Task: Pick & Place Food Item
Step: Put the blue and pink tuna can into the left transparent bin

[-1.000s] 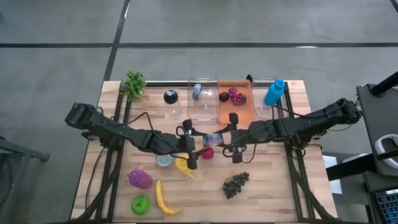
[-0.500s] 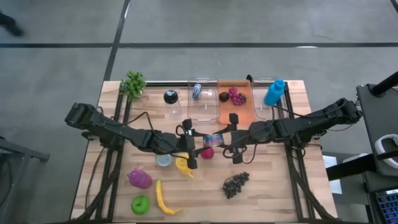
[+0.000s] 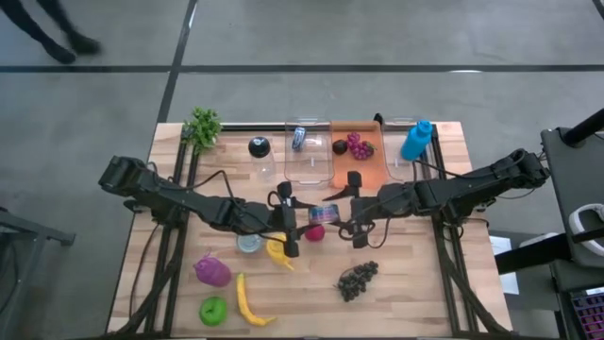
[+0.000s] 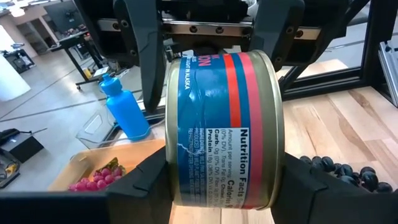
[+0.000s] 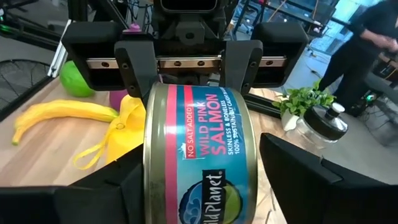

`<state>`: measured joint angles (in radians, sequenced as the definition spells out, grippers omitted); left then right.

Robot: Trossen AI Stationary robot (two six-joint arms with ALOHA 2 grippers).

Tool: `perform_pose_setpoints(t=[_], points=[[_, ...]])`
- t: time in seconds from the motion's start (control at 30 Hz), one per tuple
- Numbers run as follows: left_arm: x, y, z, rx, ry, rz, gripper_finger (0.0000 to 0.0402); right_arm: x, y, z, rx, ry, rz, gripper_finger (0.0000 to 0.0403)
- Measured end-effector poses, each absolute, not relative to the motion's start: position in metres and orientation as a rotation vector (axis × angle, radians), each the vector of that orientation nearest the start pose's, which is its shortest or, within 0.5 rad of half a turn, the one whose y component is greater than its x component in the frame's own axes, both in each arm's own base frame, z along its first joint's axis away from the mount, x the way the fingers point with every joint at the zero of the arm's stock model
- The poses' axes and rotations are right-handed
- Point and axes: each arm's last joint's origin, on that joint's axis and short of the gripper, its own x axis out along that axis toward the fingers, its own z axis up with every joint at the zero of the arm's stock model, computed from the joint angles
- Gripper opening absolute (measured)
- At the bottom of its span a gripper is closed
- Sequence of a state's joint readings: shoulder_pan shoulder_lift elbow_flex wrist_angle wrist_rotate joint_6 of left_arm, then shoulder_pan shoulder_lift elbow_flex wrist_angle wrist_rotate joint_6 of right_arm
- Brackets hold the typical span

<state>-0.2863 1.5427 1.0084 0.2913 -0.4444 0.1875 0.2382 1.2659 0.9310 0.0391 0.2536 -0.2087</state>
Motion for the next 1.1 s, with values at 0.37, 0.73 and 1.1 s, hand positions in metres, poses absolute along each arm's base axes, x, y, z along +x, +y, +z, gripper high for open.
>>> perform_pose_setpoints(t=[0.37,0.73,1.1], points=[[0.334,-0.085,0.271,0.275,0.248,0.135,0.0194,0.277,0.061,0.302,-0.318,0.299,0.042,0.0314],[0.334,-0.085,0.27,0.275,0.261,0.138,0.0194,0.276,0.061,0.305,-0.364,0.312,0.078,0.0342],[0.333,-0.084,0.268,0.277,0.284,0.14,0.0194,0.255,0.059,0.343,-0.361,0.437,0.099,0.0349]])
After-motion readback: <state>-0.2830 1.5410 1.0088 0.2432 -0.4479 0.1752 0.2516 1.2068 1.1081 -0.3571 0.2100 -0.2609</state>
